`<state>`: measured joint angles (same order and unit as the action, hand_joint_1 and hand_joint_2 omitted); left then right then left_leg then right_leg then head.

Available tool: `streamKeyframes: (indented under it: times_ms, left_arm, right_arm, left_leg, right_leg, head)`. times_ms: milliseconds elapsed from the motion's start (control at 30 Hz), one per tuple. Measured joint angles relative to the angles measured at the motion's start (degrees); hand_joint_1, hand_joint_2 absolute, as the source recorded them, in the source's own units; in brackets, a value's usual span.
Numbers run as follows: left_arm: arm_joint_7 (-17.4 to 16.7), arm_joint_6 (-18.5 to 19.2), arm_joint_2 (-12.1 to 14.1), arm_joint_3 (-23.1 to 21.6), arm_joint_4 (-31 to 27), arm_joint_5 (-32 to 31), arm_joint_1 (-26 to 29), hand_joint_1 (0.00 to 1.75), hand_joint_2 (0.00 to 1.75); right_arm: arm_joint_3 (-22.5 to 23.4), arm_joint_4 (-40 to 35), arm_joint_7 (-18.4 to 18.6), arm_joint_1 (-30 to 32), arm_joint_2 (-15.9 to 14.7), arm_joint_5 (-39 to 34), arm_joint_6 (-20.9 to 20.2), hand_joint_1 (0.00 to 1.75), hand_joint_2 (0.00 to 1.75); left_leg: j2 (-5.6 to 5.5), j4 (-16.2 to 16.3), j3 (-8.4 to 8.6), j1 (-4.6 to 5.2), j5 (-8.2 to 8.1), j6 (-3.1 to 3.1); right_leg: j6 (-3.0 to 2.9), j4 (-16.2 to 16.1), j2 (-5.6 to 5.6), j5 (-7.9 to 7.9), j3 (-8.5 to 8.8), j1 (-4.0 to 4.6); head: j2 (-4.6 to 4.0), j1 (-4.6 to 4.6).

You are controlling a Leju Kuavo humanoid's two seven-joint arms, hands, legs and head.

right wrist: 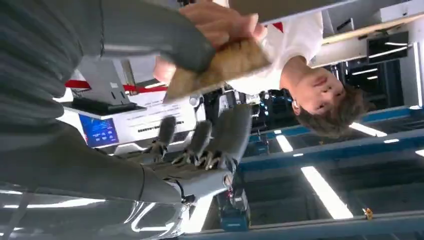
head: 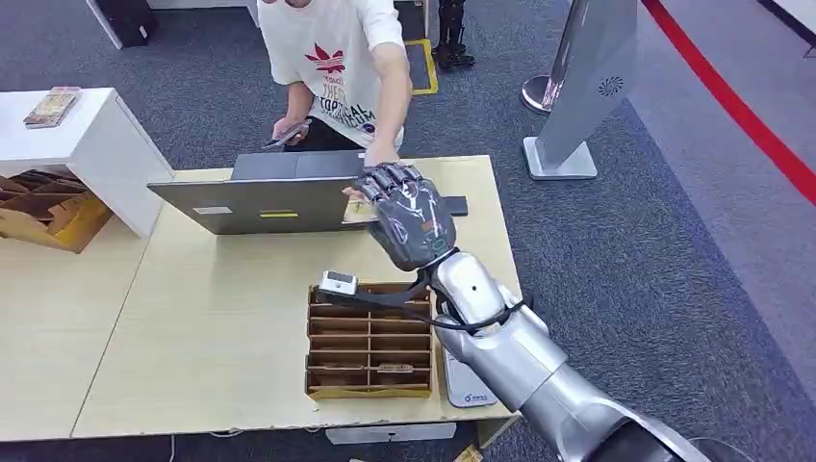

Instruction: Pass the card to the sensor for recognition and then transmit it.

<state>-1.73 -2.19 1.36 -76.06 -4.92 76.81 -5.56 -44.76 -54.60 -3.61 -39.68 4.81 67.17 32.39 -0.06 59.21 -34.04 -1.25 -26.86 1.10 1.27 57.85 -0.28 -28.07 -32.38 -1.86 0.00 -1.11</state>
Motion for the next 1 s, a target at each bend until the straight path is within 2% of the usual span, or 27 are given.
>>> streamKeyframes:
  times_ms: [1000]
  left_arm:
    - [0.1,0.0,0.1,0.0,0.0,0.5,0.0,0.00,0.00]
  right_arm:
    - [0.4,2.2,-0.4,0.1,0.0,-2.1,0.7,1.75,1.75]
  left_leg:
    - [0.00,0.0,0.00,0.00,0.00,0.00]
  right_leg:
    - [0.00,0.0,0.00,0.00,0.00,0.00]
  head:
    - [0.00,0.02]
